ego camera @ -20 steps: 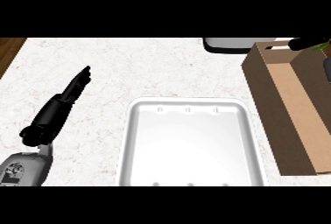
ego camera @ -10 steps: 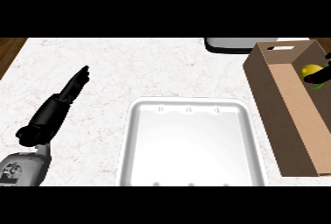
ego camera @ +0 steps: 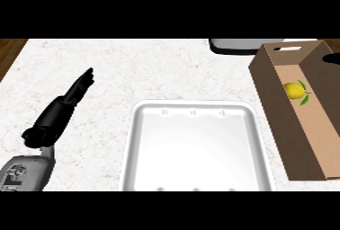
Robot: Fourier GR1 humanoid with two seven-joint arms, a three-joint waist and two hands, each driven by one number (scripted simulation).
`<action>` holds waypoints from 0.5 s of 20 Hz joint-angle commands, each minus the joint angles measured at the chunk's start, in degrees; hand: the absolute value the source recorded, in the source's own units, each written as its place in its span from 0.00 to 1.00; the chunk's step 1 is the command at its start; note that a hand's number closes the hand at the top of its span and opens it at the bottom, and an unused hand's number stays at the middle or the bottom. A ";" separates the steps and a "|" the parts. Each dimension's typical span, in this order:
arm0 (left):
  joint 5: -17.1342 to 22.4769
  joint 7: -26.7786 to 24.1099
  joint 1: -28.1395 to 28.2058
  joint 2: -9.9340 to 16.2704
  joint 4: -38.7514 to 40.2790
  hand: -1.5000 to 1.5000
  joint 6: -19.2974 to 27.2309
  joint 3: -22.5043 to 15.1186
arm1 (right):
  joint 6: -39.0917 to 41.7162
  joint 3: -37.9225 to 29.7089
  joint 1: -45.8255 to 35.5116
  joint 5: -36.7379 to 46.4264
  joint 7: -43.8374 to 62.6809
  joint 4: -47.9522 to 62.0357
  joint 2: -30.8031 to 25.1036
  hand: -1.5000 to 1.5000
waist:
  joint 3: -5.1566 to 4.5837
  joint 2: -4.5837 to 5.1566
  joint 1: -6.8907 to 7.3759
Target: Pick the lemon from the tray and place it in the cardboard box
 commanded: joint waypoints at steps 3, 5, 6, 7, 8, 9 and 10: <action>-0.46 -0.20 1.35 -0.28 -0.93 0.50 0.12 -0.42 | -15.85 -14.34 1.15 -8.80 -5.00 -5.50 5.11 0.00 | 0.07 -0.21 -0.39; 0.90 0.18 1.58 0.37 -2.06 0.50 -1.00 0.48 | -20.04 -17.90 5.05 -9.66 -7.60 -5.23 6.46 0.00 | 0.02 0.04 0.13; -0.06 0.60 -0.80 -0.21 0.08 0.50 -0.32 0.34 | -19.64 -18.05 5.19 -10.29 -7.19 -6.85 6.12 0.00 | -0.08 0.16 -0.10; 1.65 0.40 -0.40 1.73 -0.40 0.50 -2.34 2.04 | -20.36 -18.97 7.34 -11.41 -7.03 -9.57 7.56 0.00 | -0.10 0.03 -0.08; 0.06 1.71 1.10 -0.91 -3.13 0.50 -0.05 -0.12 | -18.77 -21.47 8.61 -13.26 -9.84 -7.91 4.47 0.00 | -0.08 0.09 0.38; -0.25 -0.59 3.02 -0.01 -2.77 0.50 -0.57 0.39 | -21.70 -21.58 11.38 -13.77 -13.84 -9.16 8.57 0.00 | -0.08 0.15 0.60; -1.11 1.58 0.26 -0.54 -1.84 0.50 0.08 0.13 | -17.52 -23.26 14.14 -16.08 -12.88 -12.07 5.39 0.00 | -0.11 0.09 0.00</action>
